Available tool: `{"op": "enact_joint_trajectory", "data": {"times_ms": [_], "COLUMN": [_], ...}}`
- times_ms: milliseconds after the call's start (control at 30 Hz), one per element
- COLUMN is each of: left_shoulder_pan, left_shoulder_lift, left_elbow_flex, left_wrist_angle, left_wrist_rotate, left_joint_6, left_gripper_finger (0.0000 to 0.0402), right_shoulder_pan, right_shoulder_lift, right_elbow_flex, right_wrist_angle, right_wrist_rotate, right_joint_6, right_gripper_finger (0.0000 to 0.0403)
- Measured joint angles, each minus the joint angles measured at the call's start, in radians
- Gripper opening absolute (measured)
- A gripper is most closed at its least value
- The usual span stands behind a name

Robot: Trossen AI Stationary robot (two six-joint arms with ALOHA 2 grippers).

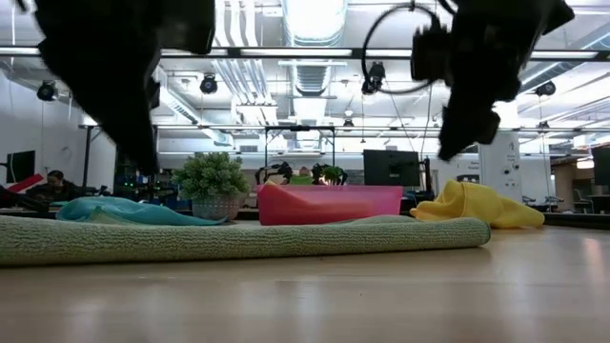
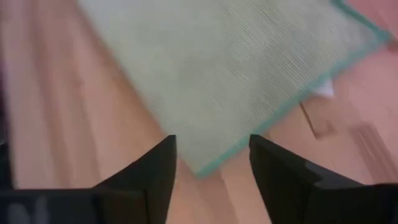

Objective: Fold microfiber towels
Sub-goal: Fold the green microfiber towel

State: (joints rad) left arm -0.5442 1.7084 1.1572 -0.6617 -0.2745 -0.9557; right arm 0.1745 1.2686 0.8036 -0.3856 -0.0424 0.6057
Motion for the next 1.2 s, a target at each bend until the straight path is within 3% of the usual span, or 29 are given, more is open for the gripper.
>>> {"op": "enact_joint_trajectory", "data": {"times_ms": [300,633,1000,1200], "left_shoulder_pan": [-0.014,-0.014,-0.015,-0.015], "left_shoulder_lift": [0.112,0.135,0.135,0.135], "left_elbow_flex": [-0.001,-0.003,-0.003,-0.003], "left_wrist_angle": [-0.01,-0.031,-0.03,-0.03], "left_wrist_rotate": [0.007,0.029,0.019,0.012], "left_joint_6": [-0.008,-0.008,-0.007,-0.007], "left_gripper_finger": [0.01,0.01,0.01,0.01], "right_shoulder_pan": [-0.013,-0.062,-0.081,-0.082], "right_shoulder_lift": [0.093,0.264,0.362,0.397], "right_elbow_flex": [-0.029,-0.03,-0.03,-0.029], "right_wrist_angle": [0.011,0.2,0.464,0.554], "right_wrist_rotate": [0.155,0.141,0.04,0.04], "right_joint_6": [0.104,0.094,0.124,0.128], "right_gripper_finger": [0.0265,0.0284,0.0275,0.021]}}
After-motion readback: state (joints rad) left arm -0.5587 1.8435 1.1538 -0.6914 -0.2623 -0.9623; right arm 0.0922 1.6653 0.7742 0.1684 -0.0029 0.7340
